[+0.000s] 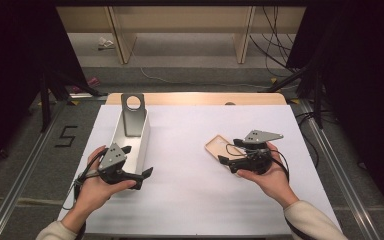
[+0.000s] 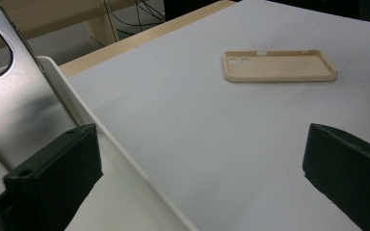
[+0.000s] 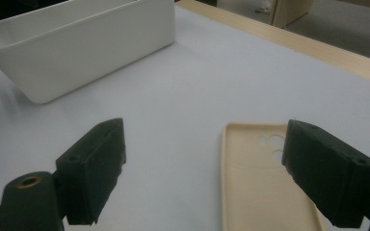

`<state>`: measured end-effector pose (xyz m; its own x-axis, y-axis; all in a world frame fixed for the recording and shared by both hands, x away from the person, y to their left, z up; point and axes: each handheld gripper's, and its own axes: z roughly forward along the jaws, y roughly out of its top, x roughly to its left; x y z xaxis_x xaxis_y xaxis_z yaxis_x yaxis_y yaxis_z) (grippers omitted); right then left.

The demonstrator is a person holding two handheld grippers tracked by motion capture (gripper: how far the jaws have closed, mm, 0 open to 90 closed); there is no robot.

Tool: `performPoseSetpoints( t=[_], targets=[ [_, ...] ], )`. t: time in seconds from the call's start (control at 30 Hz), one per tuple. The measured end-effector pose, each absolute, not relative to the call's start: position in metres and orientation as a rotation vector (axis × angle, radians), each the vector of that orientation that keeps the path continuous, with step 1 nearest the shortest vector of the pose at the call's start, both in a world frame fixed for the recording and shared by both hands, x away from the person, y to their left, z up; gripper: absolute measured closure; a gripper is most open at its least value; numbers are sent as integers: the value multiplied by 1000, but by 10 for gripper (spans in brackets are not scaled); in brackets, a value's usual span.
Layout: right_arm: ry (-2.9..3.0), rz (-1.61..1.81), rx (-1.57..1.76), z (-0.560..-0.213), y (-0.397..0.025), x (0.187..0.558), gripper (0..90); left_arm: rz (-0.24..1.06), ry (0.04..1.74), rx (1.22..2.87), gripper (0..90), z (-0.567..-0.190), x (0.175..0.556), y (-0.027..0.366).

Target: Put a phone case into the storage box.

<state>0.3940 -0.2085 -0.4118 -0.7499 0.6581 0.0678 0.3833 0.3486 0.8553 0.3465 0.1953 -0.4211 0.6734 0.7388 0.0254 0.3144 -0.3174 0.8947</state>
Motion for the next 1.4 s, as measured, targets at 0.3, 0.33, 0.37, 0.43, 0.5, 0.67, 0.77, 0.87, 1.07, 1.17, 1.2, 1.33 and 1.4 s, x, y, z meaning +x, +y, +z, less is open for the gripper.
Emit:
performPoseSetpoints(
  t=[0.3, 0.33, 0.37, 0.43, 0.5, 0.67, 0.77, 0.87, 1.07, 1.17, 1.2, 1.33, 1.4],
  targets=[
    [2317, 1362, 929, -411, -208, 395, 163, 538, 829, 1911, 0, -421, 347, 196],
    [2315, 1361, 929, -410, -208, 395, 163, 537, 830, 1907, 0, -421, 347, 196],
    [2310, 1361, 930, -409, -208, 395, 163, 536, 830, 1904, 0, -420, 347, 196],
    [2306, 1361, 933, -409, -211, 397, 163, 540, 830, 1899, 0, -420, 347, 196],
    [2291, 1357, 953, -409, -215, 400, 164, 539, 836, 1892, 0, -421, 347, 197],
    [2267, 1331, 992, -408, -226, 408, 264, 536, 846, 1881, 1, -422, 348, 197],
    [2254, 1249, 1027, -410, -234, 413, 541, 538, 854, 1878, 5, -422, 347, 196],
    [2262, 1152, 1083, -410, -243, 420, 826, 537, 854, 1875, 5, -420, 348, 196],
    [2313, 981, 1160, -420, -250, 438, 900, 536, 859, 1872, 5, -421, 348, 197],
    [2349, 900, 1194, -430, -253, 446, 900, 536, 855, 1871, 5, -420, 348, 196],
    [2356, 876, 1201, -433, -254, 448, 900, 536, 853, 1873, 5, -420, 348, 196],
    [2401, 788, 1241, -443, -255, 456, 900, 531, 853, 1880, 4, -421, 348, 196],
    [2429, 747, 1263, -448, -255, 458, 900, 527, 856, 1879, 4, -422, 348, 196]
  ],
)
